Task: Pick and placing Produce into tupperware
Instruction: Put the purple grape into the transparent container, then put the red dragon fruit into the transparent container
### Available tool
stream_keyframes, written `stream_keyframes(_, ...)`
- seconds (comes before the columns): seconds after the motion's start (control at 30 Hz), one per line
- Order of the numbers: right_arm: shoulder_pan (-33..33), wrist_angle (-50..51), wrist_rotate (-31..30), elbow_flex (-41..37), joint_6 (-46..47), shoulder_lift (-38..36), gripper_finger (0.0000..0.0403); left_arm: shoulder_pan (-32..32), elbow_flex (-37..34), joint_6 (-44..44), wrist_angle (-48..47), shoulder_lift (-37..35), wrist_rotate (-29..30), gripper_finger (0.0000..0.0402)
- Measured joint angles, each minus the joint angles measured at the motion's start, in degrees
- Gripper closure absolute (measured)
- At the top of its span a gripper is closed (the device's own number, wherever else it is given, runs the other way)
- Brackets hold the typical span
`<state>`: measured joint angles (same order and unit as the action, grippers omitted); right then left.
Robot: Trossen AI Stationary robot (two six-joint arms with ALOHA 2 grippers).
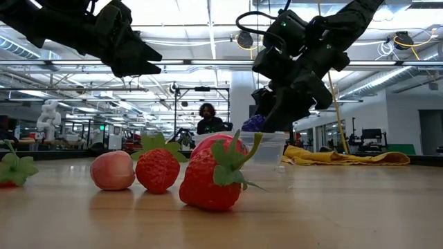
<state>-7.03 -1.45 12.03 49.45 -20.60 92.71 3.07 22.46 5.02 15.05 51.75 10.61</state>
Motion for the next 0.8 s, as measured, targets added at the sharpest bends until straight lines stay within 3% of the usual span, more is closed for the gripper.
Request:
stream_keyframes(0.2, 0.00, -0.04, 0.02, 0.00, -0.56, 0.00, 0.0158, -0.01, 0.00, -0.02, 0.00, 0.00, 0.00, 0.0094)
stream_keyframes(0.57, 0.39, -0.61, 0.04, 0.00, -1.72, -0.02, 0.0097, 0.00, 0.00, -0.07, -0.01, 0.00, 0.00, 0.0094)
stream_keyframes(0.8, 0.53, -6.46, 0.04, 0.00, -3.04, -0.02, 0.0094, -0.01, 0.00, -0.15, 0.00, 0.00, 0.00, 0.0094)
